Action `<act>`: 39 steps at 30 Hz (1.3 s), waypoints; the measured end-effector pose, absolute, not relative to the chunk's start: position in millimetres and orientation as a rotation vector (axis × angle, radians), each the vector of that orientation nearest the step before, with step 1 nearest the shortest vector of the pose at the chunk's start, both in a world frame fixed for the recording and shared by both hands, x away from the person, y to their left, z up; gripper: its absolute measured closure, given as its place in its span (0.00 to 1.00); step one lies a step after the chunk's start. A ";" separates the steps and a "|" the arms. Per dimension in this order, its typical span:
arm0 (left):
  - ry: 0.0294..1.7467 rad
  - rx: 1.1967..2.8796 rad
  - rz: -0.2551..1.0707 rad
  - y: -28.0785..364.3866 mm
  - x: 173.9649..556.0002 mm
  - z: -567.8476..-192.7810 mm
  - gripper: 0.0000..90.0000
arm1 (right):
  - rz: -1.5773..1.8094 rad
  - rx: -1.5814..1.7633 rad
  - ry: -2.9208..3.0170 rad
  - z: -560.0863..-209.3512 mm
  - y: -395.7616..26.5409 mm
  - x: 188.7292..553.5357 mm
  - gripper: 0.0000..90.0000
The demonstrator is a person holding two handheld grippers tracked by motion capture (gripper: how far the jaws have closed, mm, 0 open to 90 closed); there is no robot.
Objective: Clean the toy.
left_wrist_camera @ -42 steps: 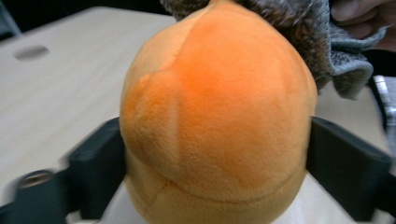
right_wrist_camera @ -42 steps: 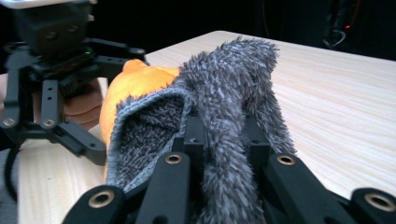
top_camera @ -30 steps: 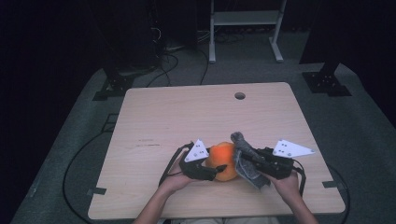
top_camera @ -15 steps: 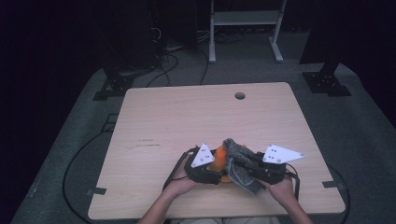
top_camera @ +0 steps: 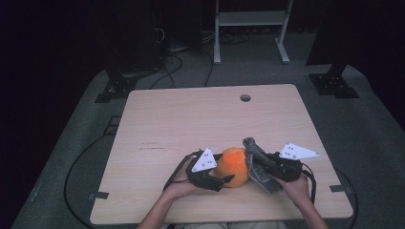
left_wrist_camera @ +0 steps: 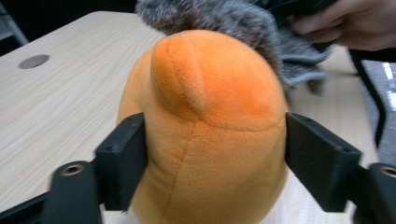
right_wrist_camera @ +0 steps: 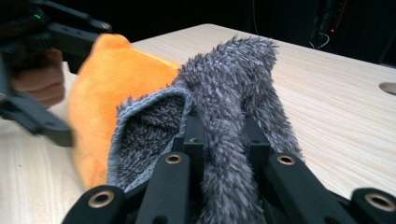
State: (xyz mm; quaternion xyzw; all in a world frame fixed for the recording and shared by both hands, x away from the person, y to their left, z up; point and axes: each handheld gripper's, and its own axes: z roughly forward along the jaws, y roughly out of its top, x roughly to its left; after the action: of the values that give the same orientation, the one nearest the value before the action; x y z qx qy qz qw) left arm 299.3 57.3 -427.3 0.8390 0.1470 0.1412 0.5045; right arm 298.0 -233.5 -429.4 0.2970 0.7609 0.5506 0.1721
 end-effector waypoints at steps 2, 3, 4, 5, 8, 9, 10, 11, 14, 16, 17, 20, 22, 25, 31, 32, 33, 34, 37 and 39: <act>0.362 2.028 0.345 55.6 298.2 -428.0 0.33 | 1.519 0.787 2.157 -420.4 -224.3 292.6 0.85; 0.361 2.031 0.348 55.5 297.9 -427.8 0.34 | 1.526 0.770 2.157 -418.2 -222.4 291.5 0.85; 0.358 2.032 0.345 55.2 297.4 -427.8 0.34 | 1.554 0.747 2.157 -415.6 -220.2 289.9 0.85; 0.346 2.036 0.345 55.6 297.0 -427.6 0.34 | 1.580 0.725 2.159 -413.6 -218.3 289.0 0.85; 0.266 2.032 0.352 59.2 293.6 -427.5 0.28 | 1.594 0.719 2.173 -415.8 -217.6 289.2 0.85; 0.247 2.029 0.366 60.5 293.2 -427.2 0.26 | 1.601 0.722 2.174 -417.5 -219.3 289.7 0.85; 0.264 2.019 0.380 61.1 294.1 -426.4 0.25 | 1.590 0.719 2.179 -418.5 -221.5 290.0 0.85; 0.296 2.018 0.387 61.0 296.4 -425.2 0.24 | 1.593 0.730 2.179 -419.3 -223.7 290.7 0.85; 0.312 2.011 0.407 58.1 297.7 -426.9 0.28 | 1.600 0.763 2.171 -419.7 -225.3 292.3 0.85; 0.308 2.012 0.406 55.9 296.3 -430.2 0.34 | 1.591 0.739 2.180 -415.6 -221.4 289.5 0.85; 0.307 2.011 0.402 55.3 295.9 -431.1 0.35 | 1.600 0.720 2.188 -412.9 -218.6 287.5 0.85; 0.294 2.013 0.391 52.7 293.8 -432.2 0.38 | 1.699 0.628 2.212 -403.9 -207.0 281.5 0.85; 0.289 2.014 0.373 55.1 293.9 -431.3 0.37 | 1.664 0.602 2.229 -402.0 -200.7 280.8 0.85; 0.302 1.984 0.369 59.4 296.3 -426.0 0.25 | 1.692 0.633 2.238 -408.1 -205.6 285.1 0.85; 0.254 2.016 0.321 53.9 293.8 -432.1 0.31 | 1.708 0.577 2.293 -399.5 -195.4 277.4 0.85; 0.248 2.022 0.315 53.6 292.9 -432.7 0.33 | 1.694 0.566 2.300 -397.3 -192.3 276.8 0.85; 0.248 2.031 0.319 54.2 292.7 -432.4 0.34 | 1.672 0.562 2.306 -396.1 -190.2 277.2 0.85; 0.250 2.036 0.317 54.8 292.8 -432.1 0.35 | 1.656 0.568 2.301 -395.9 -190.0 278.4 0.85; 0.230 2.046 0.317 54.0 291.2 -432.7 0.37 | 1.655 0.663 2.265 -398.9 -200.3 286.2 0.84; 0.220 2.050 0.321 52.1 289.8 -433.5 0.38 | 1.636 0.737 2.241 -403.8 -210.6 291.3 0.84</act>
State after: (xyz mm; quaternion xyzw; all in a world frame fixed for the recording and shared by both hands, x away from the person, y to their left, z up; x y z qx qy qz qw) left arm 289.8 52.1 -433.5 0.8489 0.0912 0.1327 0.5034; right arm 291.3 -210.6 -403.8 0.2545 0.7734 0.5648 0.1349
